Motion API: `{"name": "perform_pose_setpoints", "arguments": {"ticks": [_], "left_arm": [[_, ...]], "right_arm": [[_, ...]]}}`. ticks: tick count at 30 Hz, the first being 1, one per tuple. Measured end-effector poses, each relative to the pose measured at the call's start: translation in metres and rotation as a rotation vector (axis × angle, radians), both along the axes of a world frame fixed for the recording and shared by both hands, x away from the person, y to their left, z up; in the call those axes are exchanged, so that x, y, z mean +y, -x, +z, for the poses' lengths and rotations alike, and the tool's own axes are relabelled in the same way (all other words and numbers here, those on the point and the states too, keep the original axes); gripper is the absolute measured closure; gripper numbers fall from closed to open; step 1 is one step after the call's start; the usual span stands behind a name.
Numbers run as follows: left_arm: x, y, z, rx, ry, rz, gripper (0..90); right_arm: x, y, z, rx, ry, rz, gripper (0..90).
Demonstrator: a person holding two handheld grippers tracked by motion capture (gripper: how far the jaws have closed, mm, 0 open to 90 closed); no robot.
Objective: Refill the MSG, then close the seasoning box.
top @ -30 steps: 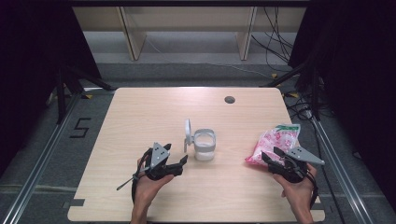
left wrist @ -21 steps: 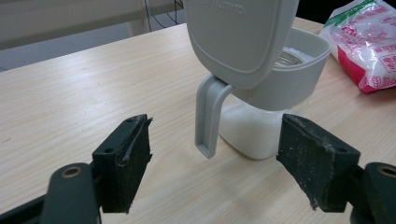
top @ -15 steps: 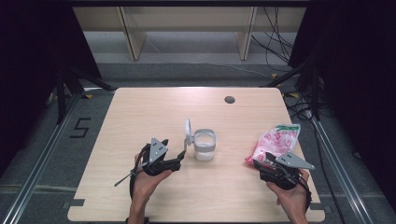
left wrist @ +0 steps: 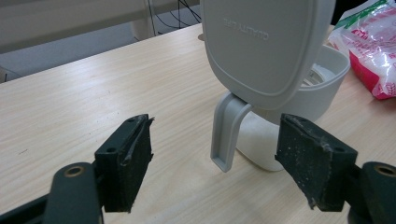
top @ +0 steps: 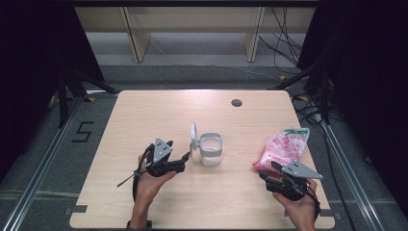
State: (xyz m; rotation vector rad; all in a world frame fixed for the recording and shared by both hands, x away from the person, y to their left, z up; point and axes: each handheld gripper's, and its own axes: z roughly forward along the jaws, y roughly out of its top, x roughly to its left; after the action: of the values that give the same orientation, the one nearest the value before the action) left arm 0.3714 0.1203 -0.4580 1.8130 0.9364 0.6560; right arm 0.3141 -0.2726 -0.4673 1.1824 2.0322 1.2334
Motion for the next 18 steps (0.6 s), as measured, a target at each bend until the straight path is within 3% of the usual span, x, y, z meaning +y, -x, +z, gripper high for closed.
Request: {"name": "perform_pose_setpoints", "arguments": {"ticks": [1,3,5,6,8,9,10,12,13,14,16,18], "left_arm": [[0.0,0.0,0.001,0.002,0.0,-0.001,28.2],[-0.001,-0.003,0.003,0.022,0.022,-0.011,33.0],[-0.002,-0.005,0.005,0.02,0.03,-0.023,37.7],[-0.001,-0.007,0.007,0.006,0.014,-0.024,38.3],[-0.002,-0.008,0.009,0.0,0.023,-0.037,40.4],[-0.002,-0.008,0.01,0.001,0.044,-0.054,40.9],[-0.002,-0.009,0.011,0.003,0.042,-0.061,42.2],[-0.002,-0.011,0.013,-0.009,0.018,-0.067,44.9],[-0.002,-0.012,0.014,-0.011,0.018,-0.077,46.0],[-0.002,-0.013,0.014,-0.005,0.022,-0.083,48.4],[-0.003,-0.014,0.014,-0.006,0.004,-0.084,51.9],[-0.004,-0.014,0.014,-0.013,-0.014,-0.091,57.4]], "right_arm": [[0.002,0.002,0.0,0.024,-0.02,-0.01,41.8],[0.0,0.002,-0.001,0.004,-0.004,0.011,41.8],[0.0,0.003,-0.001,0.01,-0.01,0.02,41.8],[0.0,0.005,-0.001,0.021,0.001,0.02,41.8],[0.004,0.01,-0.002,0.038,-0.026,0.011,41.8],[0.002,0.009,-0.003,0.011,0.006,0.03,41.9],[0.004,0.013,-0.003,0.034,-0.017,0.029,41.9],[0.004,0.014,-0.004,0.031,-0.008,0.052,41.9],[0.005,0.017,-0.004,0.055,-0.011,0.047,41.9],[0.005,0.017,-0.006,0.04,-0.007,0.06,41.9],[0.006,0.02,-0.005,0.062,-0.01,0.055,41.9],[0.005,0.018,-0.007,0.033,0.003,0.065,41.9]]}}
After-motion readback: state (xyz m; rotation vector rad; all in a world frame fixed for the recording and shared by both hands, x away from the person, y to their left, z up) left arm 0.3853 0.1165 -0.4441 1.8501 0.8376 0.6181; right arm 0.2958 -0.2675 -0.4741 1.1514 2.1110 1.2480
